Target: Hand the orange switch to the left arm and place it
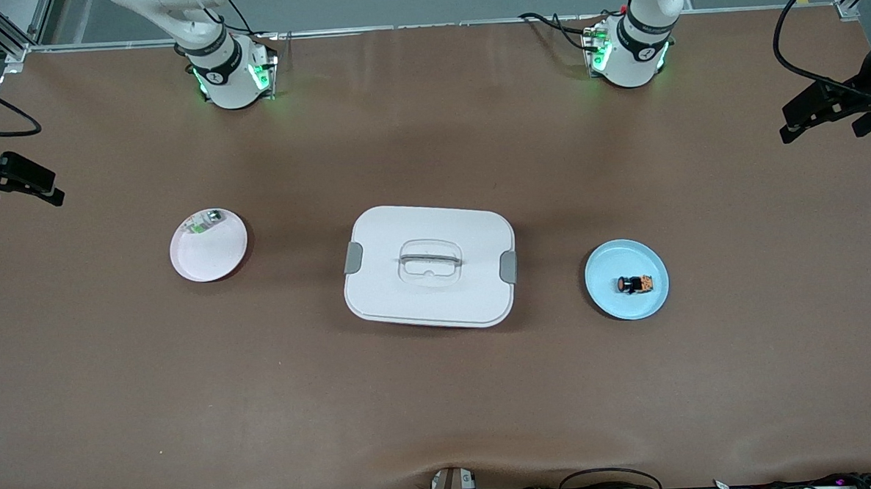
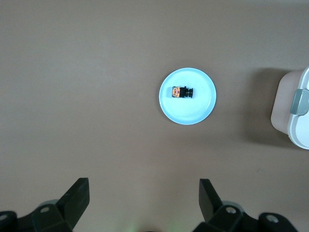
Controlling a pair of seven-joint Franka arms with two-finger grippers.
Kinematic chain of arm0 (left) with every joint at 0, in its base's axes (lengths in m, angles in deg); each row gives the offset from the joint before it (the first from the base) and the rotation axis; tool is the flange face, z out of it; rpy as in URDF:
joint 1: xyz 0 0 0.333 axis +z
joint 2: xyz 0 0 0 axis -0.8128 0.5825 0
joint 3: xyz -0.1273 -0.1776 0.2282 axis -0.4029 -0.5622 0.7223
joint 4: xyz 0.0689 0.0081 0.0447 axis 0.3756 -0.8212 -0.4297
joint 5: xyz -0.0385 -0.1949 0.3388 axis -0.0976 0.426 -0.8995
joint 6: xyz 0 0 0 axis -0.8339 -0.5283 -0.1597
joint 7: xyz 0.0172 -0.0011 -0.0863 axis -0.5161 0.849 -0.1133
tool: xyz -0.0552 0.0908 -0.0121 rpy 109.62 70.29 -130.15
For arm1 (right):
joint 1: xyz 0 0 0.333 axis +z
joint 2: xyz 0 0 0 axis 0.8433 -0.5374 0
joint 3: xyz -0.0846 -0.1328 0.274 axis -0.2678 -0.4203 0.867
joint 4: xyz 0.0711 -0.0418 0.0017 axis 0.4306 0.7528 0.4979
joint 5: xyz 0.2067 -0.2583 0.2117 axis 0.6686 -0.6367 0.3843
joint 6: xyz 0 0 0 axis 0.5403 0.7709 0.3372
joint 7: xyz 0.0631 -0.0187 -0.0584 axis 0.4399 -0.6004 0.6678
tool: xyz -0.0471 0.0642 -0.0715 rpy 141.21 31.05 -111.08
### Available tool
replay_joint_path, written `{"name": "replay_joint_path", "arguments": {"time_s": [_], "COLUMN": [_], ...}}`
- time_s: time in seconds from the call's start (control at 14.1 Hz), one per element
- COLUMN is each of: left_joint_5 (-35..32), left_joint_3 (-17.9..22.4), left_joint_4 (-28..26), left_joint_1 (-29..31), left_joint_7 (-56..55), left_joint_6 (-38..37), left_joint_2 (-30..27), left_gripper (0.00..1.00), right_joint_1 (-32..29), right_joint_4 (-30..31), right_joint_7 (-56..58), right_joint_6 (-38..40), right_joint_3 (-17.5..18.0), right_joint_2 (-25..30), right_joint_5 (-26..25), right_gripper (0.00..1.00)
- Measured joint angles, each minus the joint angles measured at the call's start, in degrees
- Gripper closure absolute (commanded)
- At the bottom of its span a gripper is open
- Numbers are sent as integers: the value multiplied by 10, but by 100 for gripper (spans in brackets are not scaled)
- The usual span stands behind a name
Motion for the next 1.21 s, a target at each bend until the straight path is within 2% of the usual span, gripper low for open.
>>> {"name": "replay_joint_path", "arguments": {"time_s": [1.21], "left_joint_5": [0], "left_joint_3": [-8], "left_joint_4": [-9], "left_joint_1": [-6], "left_joint_7": [-3], "left_joint_6": [-4], "left_joint_2": [-1], "left_gripper": [0], "right_joint_1": [0], "right_joint_4": [-1], "right_joint_7": [0], "right_joint_6": [-1], "right_joint_3": [0], "right_joint_2": [0], "right_joint_5": [0], "right_gripper": [0]}}
